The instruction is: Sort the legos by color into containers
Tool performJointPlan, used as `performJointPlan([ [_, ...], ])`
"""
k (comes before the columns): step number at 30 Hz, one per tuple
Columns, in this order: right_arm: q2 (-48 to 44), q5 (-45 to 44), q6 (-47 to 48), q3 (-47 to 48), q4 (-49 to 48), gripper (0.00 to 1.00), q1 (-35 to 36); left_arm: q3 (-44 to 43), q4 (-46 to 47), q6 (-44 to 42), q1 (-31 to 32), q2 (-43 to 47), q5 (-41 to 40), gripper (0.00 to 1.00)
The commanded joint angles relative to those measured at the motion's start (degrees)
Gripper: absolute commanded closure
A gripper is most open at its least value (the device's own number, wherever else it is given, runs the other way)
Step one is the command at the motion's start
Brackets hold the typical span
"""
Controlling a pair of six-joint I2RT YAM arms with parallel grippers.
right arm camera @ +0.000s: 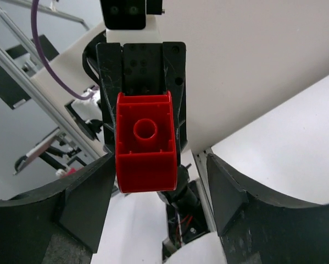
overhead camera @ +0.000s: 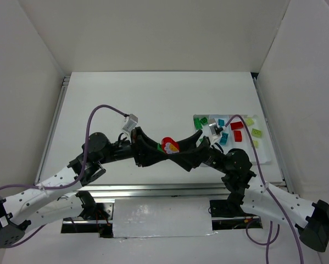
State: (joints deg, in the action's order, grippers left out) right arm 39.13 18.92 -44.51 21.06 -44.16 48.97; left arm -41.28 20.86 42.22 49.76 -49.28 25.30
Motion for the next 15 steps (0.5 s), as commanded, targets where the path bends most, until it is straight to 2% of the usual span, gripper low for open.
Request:
performJointPlan([
  [1,-1.8,2.1,4.1,4.2,3.9,0.26,0.2,-2.4,2.3,-2.4,0.2,0.6,3.4,1.0],
  [8,-3.3,2.4,5.2,5.0,5.7,0.34,0.2,-2.4,3.4,-2.9,0.2,-1.3,7.7,1.0],
  [11,-3.9,2.4,5.3,4.7,6.0,0.45,0.1,-2.4,3.3,-3.3,0.2,-1.6,8.4,1.0],
  [12,-3.9,2.6,5.3,4.7,6.2,0.64,0.2,-2.3,3.4,-3.4,0.2,-1.7,8.4,1.0],
  [13,-4.0,2.6,5.2,4.7,6.4,0.73,0.2,-2.3,3.3,-3.4,0.2,-1.8,8.5,1.0],
  [15,-3.8,2.8,5.4,5.0,7.1,1.0,0.2,-2.4,2.7,-3.6,0.2,-1.7,8.3,1.0],
])
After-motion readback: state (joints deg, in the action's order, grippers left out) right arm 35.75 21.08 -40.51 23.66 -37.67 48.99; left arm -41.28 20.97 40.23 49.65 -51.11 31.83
